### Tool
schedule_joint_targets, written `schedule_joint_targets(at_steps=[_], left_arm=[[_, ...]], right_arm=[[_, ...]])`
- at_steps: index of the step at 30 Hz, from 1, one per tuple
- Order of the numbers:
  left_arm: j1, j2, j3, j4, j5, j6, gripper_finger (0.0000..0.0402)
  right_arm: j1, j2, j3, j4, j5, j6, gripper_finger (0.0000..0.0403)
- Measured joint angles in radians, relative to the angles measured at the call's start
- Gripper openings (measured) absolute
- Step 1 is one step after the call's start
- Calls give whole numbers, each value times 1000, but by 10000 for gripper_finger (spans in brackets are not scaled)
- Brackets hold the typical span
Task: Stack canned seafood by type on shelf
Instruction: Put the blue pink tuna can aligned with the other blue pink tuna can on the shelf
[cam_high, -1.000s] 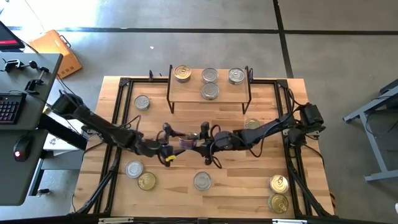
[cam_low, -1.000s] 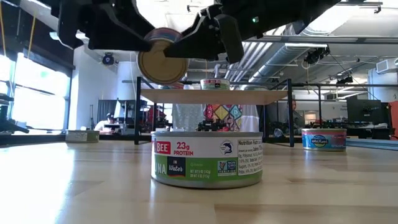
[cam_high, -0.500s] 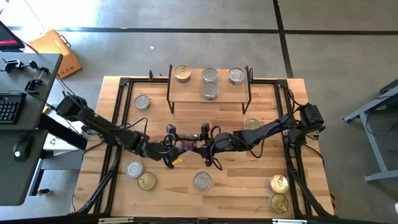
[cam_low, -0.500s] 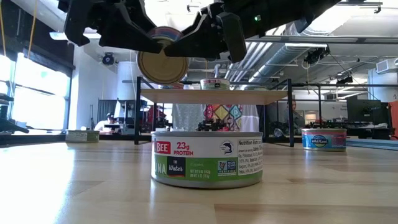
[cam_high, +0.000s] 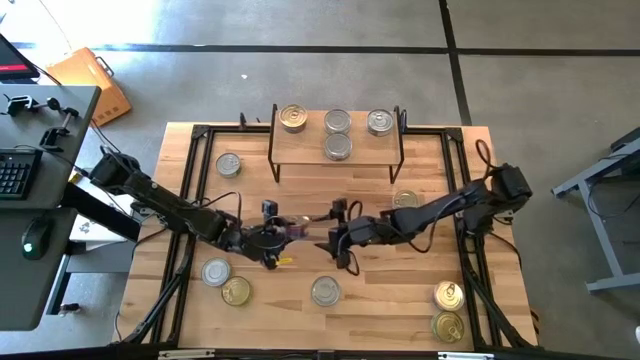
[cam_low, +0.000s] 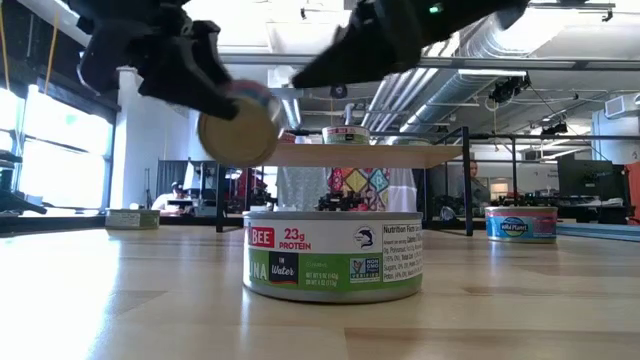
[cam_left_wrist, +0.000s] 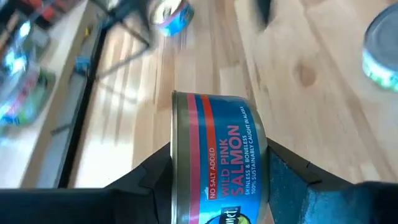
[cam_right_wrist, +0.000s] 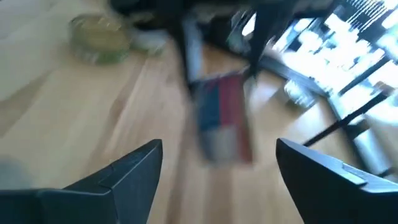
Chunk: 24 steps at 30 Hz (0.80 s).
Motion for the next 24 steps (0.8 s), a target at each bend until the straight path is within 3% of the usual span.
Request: schedule_joint_targets(at_steps=[4,7,13,17,24], left_arm=[[0,2,18,-26,-63,-51,167],[2,1,86,-29,-149,-7,167],[109,1,244,-157,-297,204,167],[265,1,287,-197,-287,316,167],[532,6,286,-232,-112,351,167]], right_arm=[[50,-21,0,-143,27,135,309],[94,-22,-17,-198,87,219,310],[177,-21,-132,-86,243,374,310],[216,-20,-222,60,339,434,311],[236,-20,-313,253,398,423,311]])
